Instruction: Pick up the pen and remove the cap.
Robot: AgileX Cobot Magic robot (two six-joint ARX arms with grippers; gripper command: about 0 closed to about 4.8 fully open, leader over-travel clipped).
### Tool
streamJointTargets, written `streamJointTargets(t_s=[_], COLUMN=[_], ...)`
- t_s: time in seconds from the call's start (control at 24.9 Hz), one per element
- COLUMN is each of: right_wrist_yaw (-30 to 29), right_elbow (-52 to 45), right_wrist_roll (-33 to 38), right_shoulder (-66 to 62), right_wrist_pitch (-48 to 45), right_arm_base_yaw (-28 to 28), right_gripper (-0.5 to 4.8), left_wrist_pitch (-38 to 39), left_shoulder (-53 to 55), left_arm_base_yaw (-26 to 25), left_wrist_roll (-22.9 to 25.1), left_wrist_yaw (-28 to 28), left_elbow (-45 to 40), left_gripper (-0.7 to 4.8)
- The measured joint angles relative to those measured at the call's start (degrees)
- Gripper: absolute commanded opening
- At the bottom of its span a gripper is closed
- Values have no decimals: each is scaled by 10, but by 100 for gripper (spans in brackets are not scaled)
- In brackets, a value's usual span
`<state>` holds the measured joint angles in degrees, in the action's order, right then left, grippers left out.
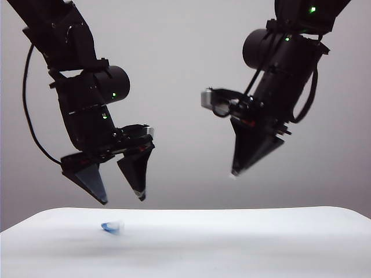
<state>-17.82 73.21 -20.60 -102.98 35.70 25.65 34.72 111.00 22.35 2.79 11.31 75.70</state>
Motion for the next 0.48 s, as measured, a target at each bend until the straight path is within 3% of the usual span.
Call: streamJointTargets(t_s=[0.28, 0.48], right_wrist_yaw=[0, 2], right_elbow=[-19, -41], right_wrist_roll=[85, 121], right_shoulder=[0, 1], right_wrist_pitch=[-43, -90], right_arm_base_yaw=[-29, -48], right_gripper=[20, -3], left_wrist_pitch=[14, -17], left_shoulder=[-117, -194], left_arm_base_yaw=[1, -4], left_wrist_roll=[-8, -12], left_wrist_yaw=[-68, -145], left_elbow=[-30, -120], left_gripper=[468, 428])
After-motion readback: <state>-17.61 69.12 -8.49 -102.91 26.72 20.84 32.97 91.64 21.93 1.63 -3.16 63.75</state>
